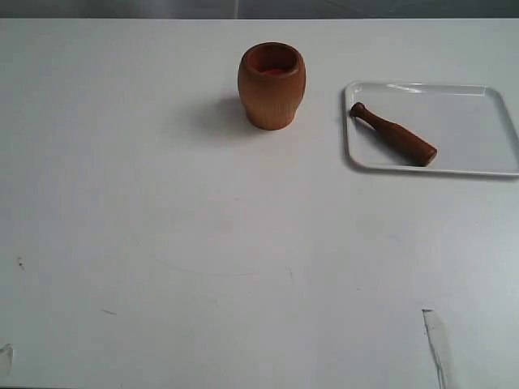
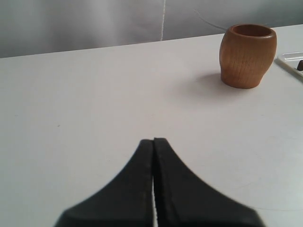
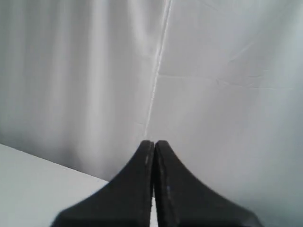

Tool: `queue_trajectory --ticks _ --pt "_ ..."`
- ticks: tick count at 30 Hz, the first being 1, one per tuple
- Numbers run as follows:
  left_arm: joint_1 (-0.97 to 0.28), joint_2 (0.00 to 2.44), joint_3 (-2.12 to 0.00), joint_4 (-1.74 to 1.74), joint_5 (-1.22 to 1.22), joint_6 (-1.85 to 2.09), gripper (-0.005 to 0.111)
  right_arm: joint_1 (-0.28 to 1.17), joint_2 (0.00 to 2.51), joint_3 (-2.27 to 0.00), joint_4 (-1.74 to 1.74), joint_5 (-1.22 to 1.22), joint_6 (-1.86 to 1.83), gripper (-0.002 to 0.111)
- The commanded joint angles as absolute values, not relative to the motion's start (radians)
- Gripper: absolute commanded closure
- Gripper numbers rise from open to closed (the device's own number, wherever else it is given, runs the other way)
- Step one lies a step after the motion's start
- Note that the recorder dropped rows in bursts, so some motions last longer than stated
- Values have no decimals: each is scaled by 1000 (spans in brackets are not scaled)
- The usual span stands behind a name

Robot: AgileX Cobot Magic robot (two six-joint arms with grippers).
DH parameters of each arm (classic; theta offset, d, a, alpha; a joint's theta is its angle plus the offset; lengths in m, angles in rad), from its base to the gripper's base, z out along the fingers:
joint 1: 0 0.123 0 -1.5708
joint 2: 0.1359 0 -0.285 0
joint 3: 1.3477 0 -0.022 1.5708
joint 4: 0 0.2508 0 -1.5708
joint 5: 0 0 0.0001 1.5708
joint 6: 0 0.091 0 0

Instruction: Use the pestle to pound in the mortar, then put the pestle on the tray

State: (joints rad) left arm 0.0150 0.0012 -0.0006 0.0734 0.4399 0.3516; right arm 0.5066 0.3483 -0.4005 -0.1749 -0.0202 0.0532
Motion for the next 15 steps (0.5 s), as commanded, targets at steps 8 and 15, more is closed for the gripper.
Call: queue_trajectory --ticks 8,15 --pt "7 0 0 66 437 343 107 562 134 -96 -166 0 169 108" --pt "7 0 0 66 437 343 107 562 134 -36 -166 -6 167 108"
